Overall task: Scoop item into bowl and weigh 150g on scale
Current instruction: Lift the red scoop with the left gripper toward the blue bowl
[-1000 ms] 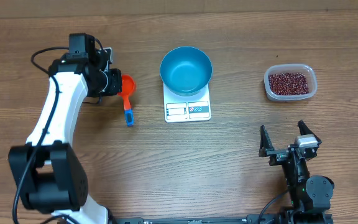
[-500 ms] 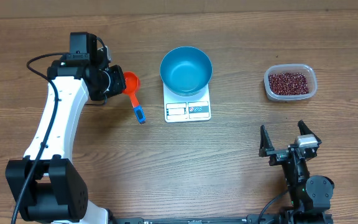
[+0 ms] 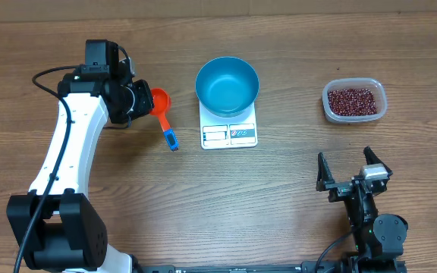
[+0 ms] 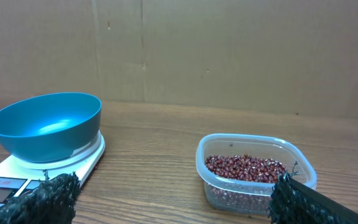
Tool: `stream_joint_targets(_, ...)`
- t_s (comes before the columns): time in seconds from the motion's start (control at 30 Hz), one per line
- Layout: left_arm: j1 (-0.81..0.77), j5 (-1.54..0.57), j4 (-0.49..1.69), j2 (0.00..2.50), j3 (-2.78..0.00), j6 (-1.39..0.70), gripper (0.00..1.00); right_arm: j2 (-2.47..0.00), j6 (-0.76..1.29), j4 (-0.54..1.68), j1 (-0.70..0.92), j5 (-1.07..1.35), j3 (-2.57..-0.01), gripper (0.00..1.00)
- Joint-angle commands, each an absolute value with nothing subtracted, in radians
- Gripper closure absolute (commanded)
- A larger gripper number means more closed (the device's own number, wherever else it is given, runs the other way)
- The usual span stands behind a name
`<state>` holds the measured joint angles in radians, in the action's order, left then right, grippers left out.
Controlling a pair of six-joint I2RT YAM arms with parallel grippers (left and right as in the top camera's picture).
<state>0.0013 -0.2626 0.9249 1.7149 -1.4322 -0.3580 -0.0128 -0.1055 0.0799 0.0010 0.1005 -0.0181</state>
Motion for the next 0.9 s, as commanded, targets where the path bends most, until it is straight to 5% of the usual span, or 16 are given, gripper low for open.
stream_joint_targets(0.0, 0.001, -0.283, 0.924, 1.694, -1.451, -0.383, 0.96, -0.003, -0.11, 0.077, 0.006, 0.101, -0.008, 0.0)
stream_joint_targets(0.87, -0.024, -0.281, 0.862, 1.694, -1.451, -0.555, 0.96, -0.003, -0.11, 0.077, 0.006, 0.101, -0.008, 0.0)
